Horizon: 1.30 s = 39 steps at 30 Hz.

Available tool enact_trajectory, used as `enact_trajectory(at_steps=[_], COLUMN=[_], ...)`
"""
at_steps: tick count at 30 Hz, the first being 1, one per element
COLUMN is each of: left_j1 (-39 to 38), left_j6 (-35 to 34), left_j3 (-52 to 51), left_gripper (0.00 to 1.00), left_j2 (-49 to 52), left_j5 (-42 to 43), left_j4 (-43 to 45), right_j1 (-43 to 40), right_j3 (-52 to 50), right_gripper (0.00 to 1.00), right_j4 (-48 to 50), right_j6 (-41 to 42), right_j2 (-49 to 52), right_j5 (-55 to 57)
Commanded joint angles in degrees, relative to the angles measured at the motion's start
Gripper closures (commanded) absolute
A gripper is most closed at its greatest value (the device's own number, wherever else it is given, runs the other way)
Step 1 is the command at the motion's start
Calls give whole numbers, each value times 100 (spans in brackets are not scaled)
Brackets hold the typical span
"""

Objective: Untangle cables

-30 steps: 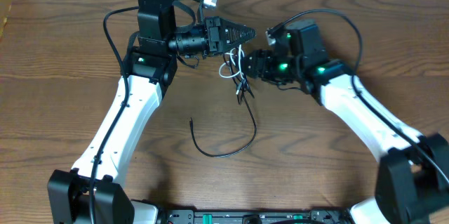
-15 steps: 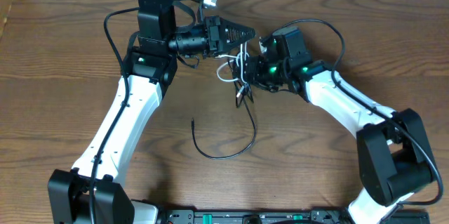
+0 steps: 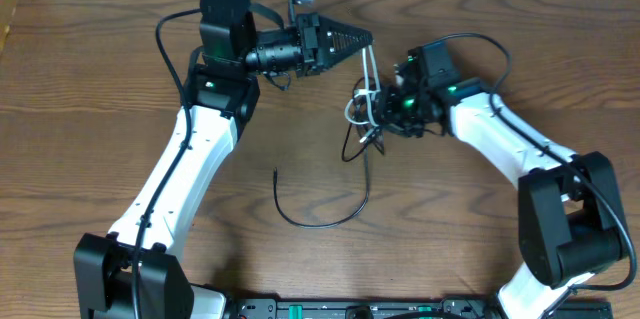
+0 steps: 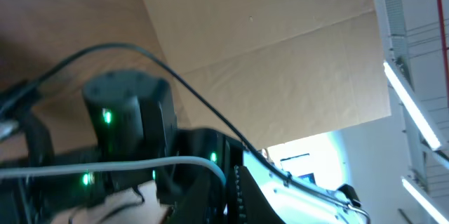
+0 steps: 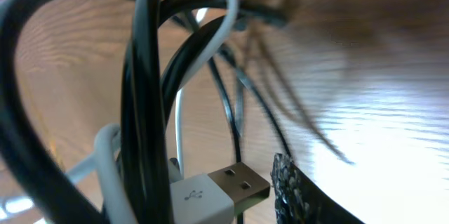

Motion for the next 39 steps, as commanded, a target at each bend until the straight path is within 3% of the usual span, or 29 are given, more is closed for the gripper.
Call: enact_trajectory(at_steps=[1, 7, 14, 23, 28, 33, 39], left_j1=[-17, -136, -365, -415, -415, -417, -426], left_j6=[-468, -874, -918, -942, -33, 1578, 3163], left_j3=[125, 125, 125, 122, 122, 122, 122], left_gripper=[93, 93, 93, 92, 93, 93, 92], left_j2=[-114, -114, -114, -114, -114, -114, -114], left_j5=[22, -400, -883, -1290, -1318, -2295, -3220], left_j4=[212, 212, 205, 181, -376, -2586, -4039], right_j1=[-380, -968, -1589, -2197, -2424, -2444, -2435], right_j3=[-79, -79, -79, -74, -74, -74, -74], right_gripper=[62, 58, 55, 54, 53, 50, 45], right_j4=[-393, -922, -990, -1156, -1294, -1469, -1700], right_j6=[-514, -1220, -2114, -2376, -2371, -2339, -2264], right_j2=[105, 103, 55, -481, -955, -1482, -1655], right_j5=[431, 68, -1158, -1521, -1335, -850, -741])
